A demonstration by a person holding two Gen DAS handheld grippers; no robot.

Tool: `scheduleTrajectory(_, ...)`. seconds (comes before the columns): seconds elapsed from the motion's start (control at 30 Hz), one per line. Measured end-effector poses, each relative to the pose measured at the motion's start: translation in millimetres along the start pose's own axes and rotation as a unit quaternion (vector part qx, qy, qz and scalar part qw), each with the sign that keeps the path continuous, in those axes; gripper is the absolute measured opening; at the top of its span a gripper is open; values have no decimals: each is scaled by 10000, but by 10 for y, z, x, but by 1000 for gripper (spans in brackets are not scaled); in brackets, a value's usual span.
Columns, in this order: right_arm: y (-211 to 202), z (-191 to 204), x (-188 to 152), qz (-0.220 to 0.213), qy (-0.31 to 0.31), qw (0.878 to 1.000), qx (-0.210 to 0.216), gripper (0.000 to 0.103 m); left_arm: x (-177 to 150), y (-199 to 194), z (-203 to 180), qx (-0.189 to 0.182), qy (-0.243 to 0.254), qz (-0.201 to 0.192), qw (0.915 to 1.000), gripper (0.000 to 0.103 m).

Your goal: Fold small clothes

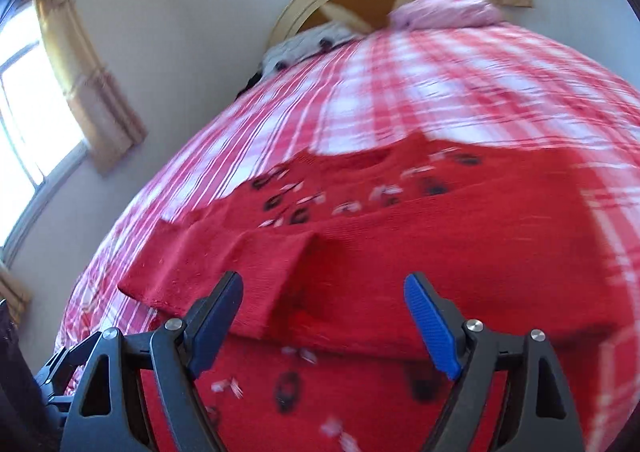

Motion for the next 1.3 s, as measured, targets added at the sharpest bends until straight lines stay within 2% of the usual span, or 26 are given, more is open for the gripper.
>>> scheduleTrajectory(0.07, 223, 115, 32, 176, 86, 9996, 226, 68, 24, -17, 81, 51, -118, -37, 9999, 93)
scheduleTrajectory(0.13, 421, 212, 24, 434, 62, 9985, 332, 44, 47, -36, 149, 132, -194, -103, 9997, 93)
scheduleTrajectory(0.17, 523, 269, 18, 610, -63, 9980, 158, 43, 55, -43, 183, 141, -229, -118, 9996, 93)
scheduleTrajectory(0.2, 539, 332, 38, 554, -268, 9981, -58, 41, 59, -45, 207, 139, -267, -120, 9995, 93)
scheduleTrajectory(0.27, 576, 442, 58, 605, -557, 9965, -154, 26, 59, -55, 277, 143, -377, -93, 9991, 93)
scheduleTrajectory(0.3, 585, 490, 76, 632, -684, 9954, -214, 10, 62, -47, 303, 139, -442, -69, 9989, 93)
scheduleTrajectory(0.4, 493, 540, 197, 567, -773, 9953, -106, 9, 53, 1, 344, 42, -634, 67, 9980, 93)
scheduleTrajectory(0.53, 116, 695, 621, -31, -1079, 9941, 63, 9, 32, 88, 294, 73, -695, 111, 9975, 93)
scheduleTrajectory(0.63, -224, 760, 971, -510, -1180, 9915, 182, 9, 57, 227, 236, 375, -616, 86, 9974, 93)
scheduleTrajectory(0.73, -625, 670, 1207, -964, -1155, 9883, 258, 9, 125, 401, 243, 672, -768, 82, 9948, 93)
scheduleTrajectory(0.87, -1011, 394, 1228, -1227, -1152, 9857, -24, 9, 177, 617, 336, 1051, -1085, 257, 9882, 93)
scheduleTrajectory(0.97, -1139, 9, 1049, -1132, -1029, 9869, -505, 9, 191, 609, 345, 1063, -1158, 164, 9874, 93)
scheduleTrajectory(1.07, -1099, -488, 751, -840, -607, 9905, -901, 9, 162, 629, 309, 1158, -1048, 149, 9876, 93)
scheduleTrajectory(1.17, -839, -886, 338, -331, -144, 9928, -1143, 9, 122, 623, 264, 1189, -945, 77, 9884, 93)
scheduleTrajectory(1.3, -379, -1098, -157, 381, 31, 9911, -1275, 9, 148, 603, 246, 1181, -853, 112, 9893, 93)
Point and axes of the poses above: each gripper's, at about its wrist camera, not at the fingertips, and y roughly the way its jaws point, z to its left, x to its top, the point moved 2 cm from there along y, roughly the way its jaws point, and after that the axes turned 15 degrees about -y, right-handed, at the moved point
